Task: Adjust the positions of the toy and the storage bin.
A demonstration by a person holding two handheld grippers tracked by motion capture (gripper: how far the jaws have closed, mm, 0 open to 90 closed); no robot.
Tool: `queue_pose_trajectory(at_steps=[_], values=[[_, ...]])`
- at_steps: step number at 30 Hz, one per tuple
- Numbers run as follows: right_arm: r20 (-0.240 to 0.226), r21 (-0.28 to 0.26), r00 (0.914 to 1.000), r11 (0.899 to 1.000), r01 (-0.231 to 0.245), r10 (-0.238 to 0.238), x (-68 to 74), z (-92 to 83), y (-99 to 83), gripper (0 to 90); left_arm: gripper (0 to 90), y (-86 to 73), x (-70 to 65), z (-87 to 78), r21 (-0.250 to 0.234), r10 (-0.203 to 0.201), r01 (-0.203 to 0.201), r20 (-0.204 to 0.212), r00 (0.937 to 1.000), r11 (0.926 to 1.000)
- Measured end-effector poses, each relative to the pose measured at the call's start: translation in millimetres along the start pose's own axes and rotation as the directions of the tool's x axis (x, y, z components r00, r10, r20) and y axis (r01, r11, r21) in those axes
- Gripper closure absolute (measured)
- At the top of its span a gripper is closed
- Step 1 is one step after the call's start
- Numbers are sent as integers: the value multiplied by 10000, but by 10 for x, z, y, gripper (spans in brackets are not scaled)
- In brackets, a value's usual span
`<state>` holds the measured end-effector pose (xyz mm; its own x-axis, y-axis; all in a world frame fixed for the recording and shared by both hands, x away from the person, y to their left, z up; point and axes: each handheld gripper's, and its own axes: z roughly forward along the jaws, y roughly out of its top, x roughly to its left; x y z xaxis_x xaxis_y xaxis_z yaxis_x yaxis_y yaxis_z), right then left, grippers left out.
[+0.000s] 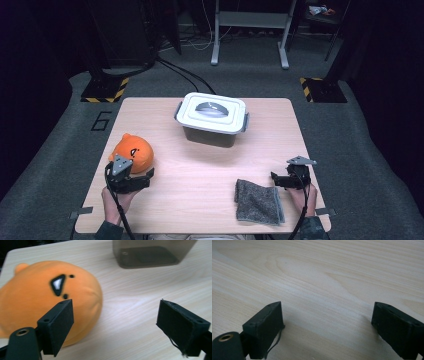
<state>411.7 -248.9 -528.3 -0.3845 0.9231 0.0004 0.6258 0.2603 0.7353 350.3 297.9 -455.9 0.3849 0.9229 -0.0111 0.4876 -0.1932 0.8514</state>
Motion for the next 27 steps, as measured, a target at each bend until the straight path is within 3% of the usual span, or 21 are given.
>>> queue_pose_trajectory(at_steps=[2, 6, 15, 18, 27], values=[[-3, 4, 10000, 10000, 4, -4, 0, 0, 0, 95, 122, -5, -30, 12, -7, 12, -12, 59, 10000, 10000], [-38, 30, 10000, 10000, 32, -32, -1, 0, 2, 95, 119, -50, -188, 70, 120, 294, -302, 601, 9978, 9995], [-40, 32, 10000, 10000, 30, -30, -1, 0, 2, 95, 119, -239, -466, 301, 675, 746, -846, 1388, 9875, 9941], [-42, 32, 10000, 10000, 33, -33, -1, 0, 2, 95, 119, -304, -524, 375, 872, 999, -1128, 1408, 9850, 9898], [-56, -6, 10000, 10000, 80, -80, -2, 4, 3, 95, 119, -463, -601, 608, 1323, 1221, -1415, 1452, 9818, 9811]])
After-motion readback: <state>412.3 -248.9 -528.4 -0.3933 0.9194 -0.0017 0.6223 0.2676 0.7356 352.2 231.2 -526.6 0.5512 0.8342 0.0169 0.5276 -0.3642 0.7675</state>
